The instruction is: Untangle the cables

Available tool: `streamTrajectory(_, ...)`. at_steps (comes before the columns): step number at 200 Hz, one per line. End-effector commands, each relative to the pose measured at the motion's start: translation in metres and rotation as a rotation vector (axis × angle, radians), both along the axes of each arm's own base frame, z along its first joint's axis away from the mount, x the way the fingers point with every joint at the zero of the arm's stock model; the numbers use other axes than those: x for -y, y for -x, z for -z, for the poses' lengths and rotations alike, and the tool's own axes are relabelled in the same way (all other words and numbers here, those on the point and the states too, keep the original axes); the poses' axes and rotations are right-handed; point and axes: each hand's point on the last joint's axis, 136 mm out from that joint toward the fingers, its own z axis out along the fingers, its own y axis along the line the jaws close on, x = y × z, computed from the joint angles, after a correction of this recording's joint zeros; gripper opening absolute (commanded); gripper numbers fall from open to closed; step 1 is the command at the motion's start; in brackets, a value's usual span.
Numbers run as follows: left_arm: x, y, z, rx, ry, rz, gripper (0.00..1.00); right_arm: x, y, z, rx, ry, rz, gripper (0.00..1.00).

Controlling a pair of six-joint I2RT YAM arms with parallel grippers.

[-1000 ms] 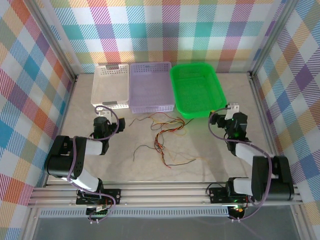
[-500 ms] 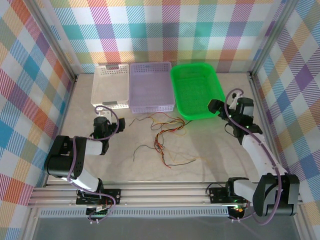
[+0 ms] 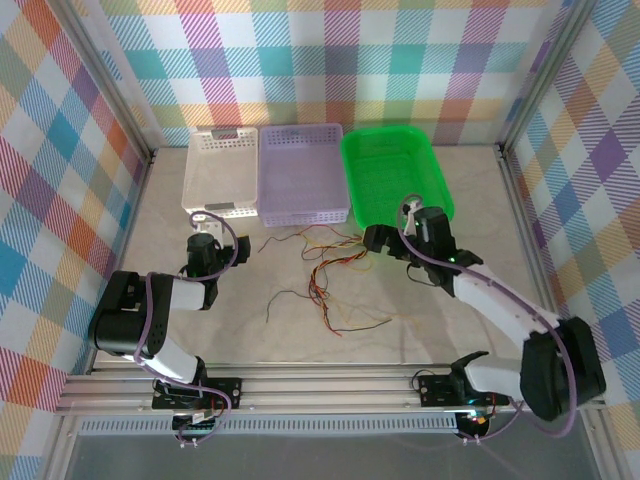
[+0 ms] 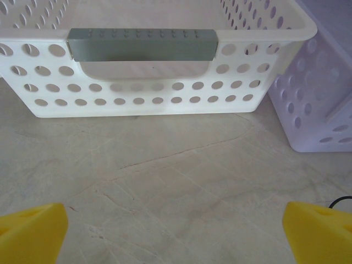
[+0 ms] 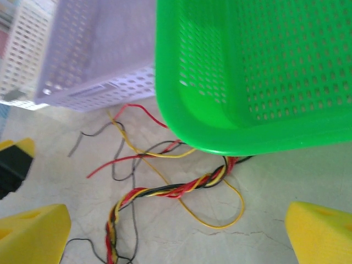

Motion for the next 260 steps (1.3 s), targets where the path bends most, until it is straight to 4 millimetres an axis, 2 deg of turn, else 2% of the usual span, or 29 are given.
streamTrajectory(1, -0.006, -0.006, -0.008, 0.026, -0.005, -0.018, 1.0, -0.026, -0.02, -0.01, 0.0, -0.076, -0.049, 1.0)
streamTrajectory(36, -0.006, -0.006, -0.008, 0.025, -0.004, -0.019, 1.0, -0.057, -0.013, 0.009, 0.037, 0.02, -0.089, 1.0)
streamTrajectory(57, -0.006, -0.006, -0.008, 0.025, -0.004, -0.018, 1.0, -0.047, -0.023, 0.031, 0.011, 0.09, -0.018, 1.0)
streamTrajectory(72, -0.006, -0.006, -0.008, 0.026, -0.004, -0.018, 1.0, -0.046, -0.037, 0.037, 0.025, 0.126, 0.002, 1.0)
streamTrajectory(109, -0.006, -0.007, -0.009, 0.027, -0.004, -0.018, 1.0, -0.063, -0.081, 0.032, 0.047, 0.093, 0.001, 1.0)
streamTrajectory(139, -0.006, -0.006, -0.008, 0.026, -0.004, -0.018, 1.0, -0.052, -0.113, 0.022, 0.062, 0.063, 0.062, 1.0)
streamTrajectory(164, -0.006, -0.007, -0.009, 0.027, -0.004, -0.018, 1.0, -0.036, -0.122, 0.018, 0.07, 0.066, 0.107, 1.0)
streamTrajectory(177, -0.006, -0.007, -0.009, 0.026, -0.005, -0.018, 1.0, -0.032, -0.12, 0.019, 0.076, 0.073, 0.113, 1.0)
streamTrajectory(193, -0.006, -0.006, -0.009, 0.026, -0.004, -0.018, 1.0, -0.039, -0.11, 0.022, 0.052, 0.05, 0.068, 1.0)
streamTrajectory(218, -0.006, -0.006, -0.008, 0.026, -0.004, -0.018, 1.0, -0.053, -0.081, 0.031, 0.017, 0.038, 0.003, 1.0)
streamTrajectory(260, -0.005, -0.006, -0.008, 0.026, -0.004, -0.016, 1.0, -0.069, -0.032, 0.028, -0.008, 0.061, -0.062, 1.0)
